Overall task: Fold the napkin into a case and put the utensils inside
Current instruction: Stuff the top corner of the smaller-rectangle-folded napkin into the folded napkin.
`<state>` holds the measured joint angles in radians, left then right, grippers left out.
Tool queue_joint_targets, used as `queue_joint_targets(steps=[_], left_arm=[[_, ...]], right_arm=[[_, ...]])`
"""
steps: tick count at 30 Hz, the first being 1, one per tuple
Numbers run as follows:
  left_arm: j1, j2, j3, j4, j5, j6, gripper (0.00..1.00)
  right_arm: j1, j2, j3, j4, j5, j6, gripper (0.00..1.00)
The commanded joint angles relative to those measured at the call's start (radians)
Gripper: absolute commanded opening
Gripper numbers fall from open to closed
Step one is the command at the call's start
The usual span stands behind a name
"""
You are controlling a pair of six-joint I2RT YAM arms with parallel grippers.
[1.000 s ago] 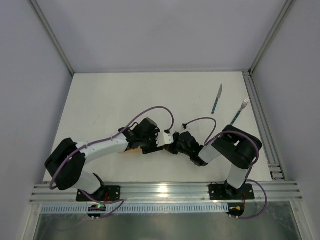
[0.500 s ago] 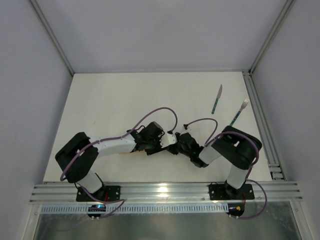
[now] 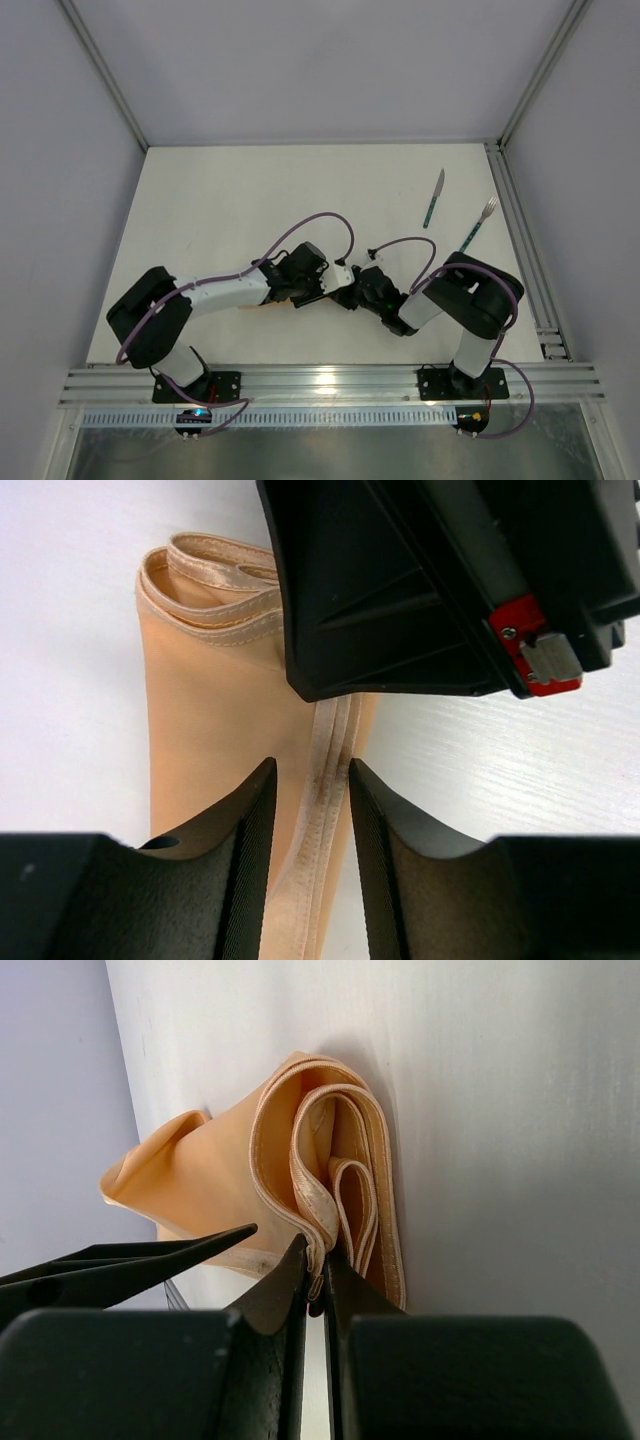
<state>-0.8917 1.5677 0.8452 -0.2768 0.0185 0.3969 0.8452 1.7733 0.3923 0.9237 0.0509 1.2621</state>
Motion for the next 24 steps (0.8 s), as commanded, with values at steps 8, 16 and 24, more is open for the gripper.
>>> queue_joint_targets(steps=[8, 16, 24], left_arm=[[0.0, -0.011, -0.003, 0.05, -0.034, 0.002, 0.37], [0.0, 0.015, -0.006, 0.056, -0.022, 0.0, 0.38], [-0.003, 0.049, 0.015, 0.019, -0.022, 0.003, 0.39]], right_arm=[[0.009, -0.025, -0.013, 0.052, 0.046, -0.021, 0.04], [0.009, -0.021, -0.009, 0.056, 0.043, -0.021, 0.04], [0.014, -0.02, -0.003, 0.055, 0.043, -0.017, 0.04]])
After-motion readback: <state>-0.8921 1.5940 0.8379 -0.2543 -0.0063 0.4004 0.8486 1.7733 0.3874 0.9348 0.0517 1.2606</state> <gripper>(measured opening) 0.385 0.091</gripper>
